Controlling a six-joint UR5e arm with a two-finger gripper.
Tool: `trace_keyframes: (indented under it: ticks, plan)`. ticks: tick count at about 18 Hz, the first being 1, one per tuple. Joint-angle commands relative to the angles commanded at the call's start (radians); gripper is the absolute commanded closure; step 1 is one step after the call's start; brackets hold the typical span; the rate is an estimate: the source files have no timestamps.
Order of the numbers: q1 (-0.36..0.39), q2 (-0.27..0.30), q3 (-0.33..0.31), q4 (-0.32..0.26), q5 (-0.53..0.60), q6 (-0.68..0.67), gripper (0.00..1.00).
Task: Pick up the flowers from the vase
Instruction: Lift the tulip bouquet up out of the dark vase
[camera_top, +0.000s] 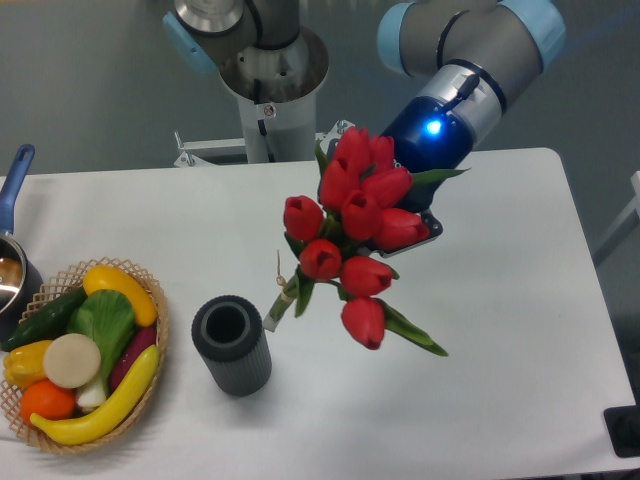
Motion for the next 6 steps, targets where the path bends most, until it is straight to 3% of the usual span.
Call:
trace_keyframes:
  ticks: [6]
  plan:
    - [0.012, -0.002, -0.006, 0.0, 0.0, 0.012, 0.65]
